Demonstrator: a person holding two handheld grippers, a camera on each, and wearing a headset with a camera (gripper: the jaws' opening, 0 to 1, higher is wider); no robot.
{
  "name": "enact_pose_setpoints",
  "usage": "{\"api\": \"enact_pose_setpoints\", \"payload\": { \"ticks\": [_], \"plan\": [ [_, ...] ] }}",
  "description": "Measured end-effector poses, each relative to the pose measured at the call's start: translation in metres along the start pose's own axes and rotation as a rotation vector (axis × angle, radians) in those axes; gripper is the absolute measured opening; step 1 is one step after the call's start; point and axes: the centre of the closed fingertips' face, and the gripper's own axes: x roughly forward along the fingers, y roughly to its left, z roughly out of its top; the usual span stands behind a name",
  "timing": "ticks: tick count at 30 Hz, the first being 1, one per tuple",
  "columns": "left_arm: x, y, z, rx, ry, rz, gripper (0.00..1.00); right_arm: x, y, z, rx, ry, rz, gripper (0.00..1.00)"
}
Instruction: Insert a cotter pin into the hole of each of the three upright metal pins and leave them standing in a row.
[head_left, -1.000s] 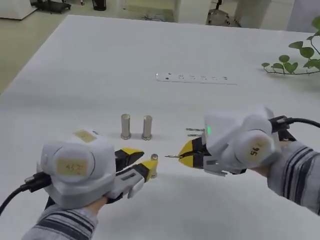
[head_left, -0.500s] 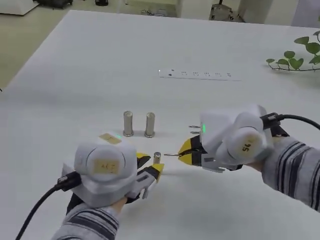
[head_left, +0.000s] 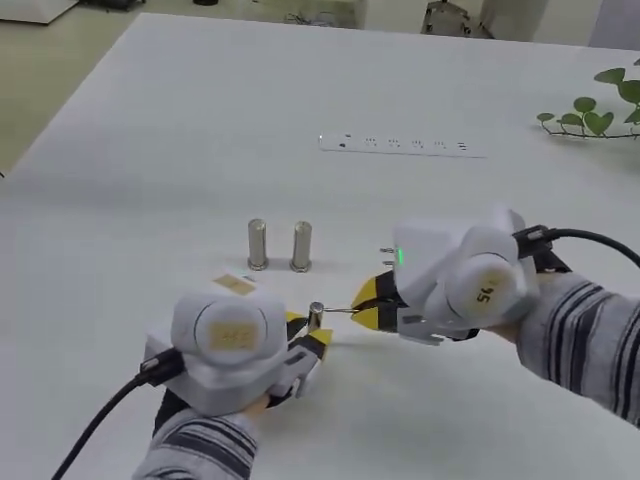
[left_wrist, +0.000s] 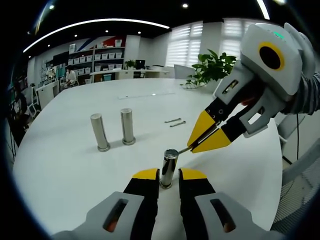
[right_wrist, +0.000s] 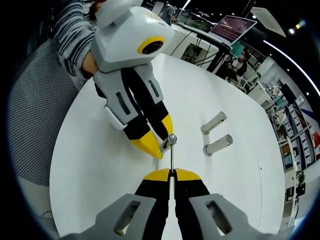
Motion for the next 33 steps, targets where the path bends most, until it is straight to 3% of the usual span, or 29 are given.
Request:
{"api": "enact_pose_setpoints", "payload": {
  "ticks": [9,33],
  "plan": [
    [0.003,0.0,0.001,-0.004,-0.004,-0.002,0.08,0.0,0.002,0.004,-0.003,-0.006,0.002,0.0],
    [0.006,0.0,0.0,0.053,0.001,0.0,0.06,0.007,0.001,0.016,-0.004,-0.012,0.009,0.0]
  ]
}}
